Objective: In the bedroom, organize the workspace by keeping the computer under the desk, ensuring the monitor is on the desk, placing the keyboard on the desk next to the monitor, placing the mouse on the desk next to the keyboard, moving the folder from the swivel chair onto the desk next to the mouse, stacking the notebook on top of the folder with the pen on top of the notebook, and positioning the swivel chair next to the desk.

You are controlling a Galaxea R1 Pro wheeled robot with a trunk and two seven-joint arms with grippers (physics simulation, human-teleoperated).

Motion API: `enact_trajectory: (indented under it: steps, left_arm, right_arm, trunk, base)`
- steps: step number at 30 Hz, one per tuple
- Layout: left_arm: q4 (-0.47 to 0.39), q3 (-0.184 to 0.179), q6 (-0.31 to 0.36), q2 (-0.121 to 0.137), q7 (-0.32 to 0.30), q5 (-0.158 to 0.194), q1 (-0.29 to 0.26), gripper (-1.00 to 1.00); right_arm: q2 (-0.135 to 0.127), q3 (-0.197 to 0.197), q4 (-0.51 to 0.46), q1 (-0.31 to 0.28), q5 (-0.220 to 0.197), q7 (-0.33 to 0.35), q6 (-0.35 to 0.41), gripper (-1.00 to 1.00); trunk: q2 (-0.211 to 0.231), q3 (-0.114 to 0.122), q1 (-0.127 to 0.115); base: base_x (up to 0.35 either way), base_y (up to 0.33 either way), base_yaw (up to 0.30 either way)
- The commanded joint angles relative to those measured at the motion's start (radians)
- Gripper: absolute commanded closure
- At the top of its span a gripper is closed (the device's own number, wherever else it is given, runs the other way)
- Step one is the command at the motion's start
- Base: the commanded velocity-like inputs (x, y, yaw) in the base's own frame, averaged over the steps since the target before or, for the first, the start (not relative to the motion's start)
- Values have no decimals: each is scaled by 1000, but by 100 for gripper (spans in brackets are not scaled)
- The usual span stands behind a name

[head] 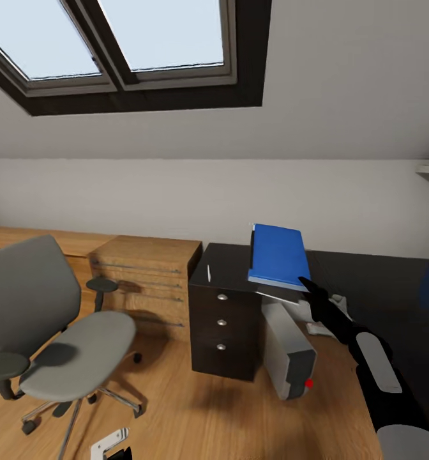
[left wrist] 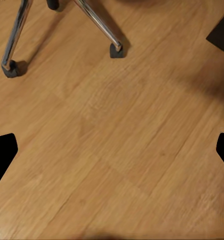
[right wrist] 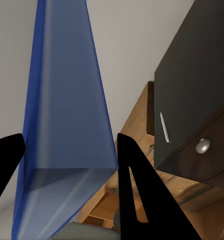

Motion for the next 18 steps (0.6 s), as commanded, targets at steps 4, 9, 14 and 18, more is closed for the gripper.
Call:
enact_trajectory:
  steps: [4,9,14,18]
  left_arm:
    - [-2,-7,4,2,9,7,0,-100]
    - [-2,-7,3,2,10,7,0,-100]
    - [-2,-7,4,2,10,8,0,-100]
    - [-1,-7,4,2,10,9,0,-100]
  right_arm:
    - [0,-3,2,-1,-2,2,1,100]
    - [0,-15,3,-1,-1,2,-9,100]
    - [1,-19,23,-1,-2,2,-10,100]
    - [1,-19,27,-1,-2,2,-11,100]
  trunk:
    - [-1,-4,0]
    - [-1,-7,0]
    - [-1,-10,0]
    - [-1,-12,0]
  base:
    - [0,0,-257]
    - [0,0,-270]
    - [0,0,-273]
    - [0,0,-274]
